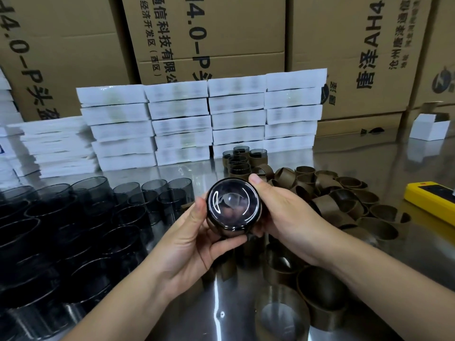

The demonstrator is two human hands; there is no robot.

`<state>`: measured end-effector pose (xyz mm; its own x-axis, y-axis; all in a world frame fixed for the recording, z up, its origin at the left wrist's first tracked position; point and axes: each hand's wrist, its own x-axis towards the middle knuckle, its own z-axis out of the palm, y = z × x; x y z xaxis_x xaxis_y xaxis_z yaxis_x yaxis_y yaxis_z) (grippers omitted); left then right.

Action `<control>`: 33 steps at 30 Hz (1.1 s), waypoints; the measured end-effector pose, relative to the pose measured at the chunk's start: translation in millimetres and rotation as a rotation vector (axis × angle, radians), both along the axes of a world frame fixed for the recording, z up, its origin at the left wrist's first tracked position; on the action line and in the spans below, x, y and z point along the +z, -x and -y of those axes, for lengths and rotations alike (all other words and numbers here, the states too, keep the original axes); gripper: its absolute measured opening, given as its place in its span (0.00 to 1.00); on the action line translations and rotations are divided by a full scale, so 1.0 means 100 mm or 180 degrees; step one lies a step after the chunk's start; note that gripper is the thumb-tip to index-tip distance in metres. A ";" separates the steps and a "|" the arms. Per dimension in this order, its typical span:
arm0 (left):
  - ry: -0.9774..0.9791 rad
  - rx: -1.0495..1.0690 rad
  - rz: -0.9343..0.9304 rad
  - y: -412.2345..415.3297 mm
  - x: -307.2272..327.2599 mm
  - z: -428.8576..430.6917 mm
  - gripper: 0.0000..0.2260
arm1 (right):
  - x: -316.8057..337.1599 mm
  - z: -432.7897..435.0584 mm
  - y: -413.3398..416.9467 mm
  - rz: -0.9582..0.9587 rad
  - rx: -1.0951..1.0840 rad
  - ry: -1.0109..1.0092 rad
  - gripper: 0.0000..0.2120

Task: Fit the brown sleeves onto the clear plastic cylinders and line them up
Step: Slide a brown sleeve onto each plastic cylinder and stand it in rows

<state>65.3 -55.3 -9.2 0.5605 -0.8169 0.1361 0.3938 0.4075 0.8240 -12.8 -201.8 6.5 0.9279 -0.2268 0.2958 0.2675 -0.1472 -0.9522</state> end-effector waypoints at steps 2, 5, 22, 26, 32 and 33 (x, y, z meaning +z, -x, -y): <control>0.0057 0.0081 -0.0007 0.02 0.02 -0.01 0.41 | 0.04 0.05 0.03 -0.0018 0.0345 -0.0266 0.22; 0.0125 0.0518 0.0273 0.05 0.06 0.01 0.31 | 0.15 0.16 0.09 -0.0148 0.1070 -0.0593 0.17; -0.1608 0.2639 0.4307 -0.10 -0.17 0.10 0.13 | 0.67 0.60 -0.98 -0.0599 -0.1611 0.2634 0.21; -0.1668 0.2519 0.4429 -0.09 -0.19 0.12 0.14 | 0.53 0.56 -1.20 -0.0873 -0.1492 0.3136 0.17; -0.1415 0.2549 0.4700 -0.07 -0.18 0.12 0.17 | 0.39 0.57 -1.34 -0.1249 -0.1433 0.3543 0.13; -0.1385 0.2506 0.4720 -0.07 -0.18 0.12 0.16 | 0.37 0.58 -1.35 -0.1318 -0.1388 0.3613 0.13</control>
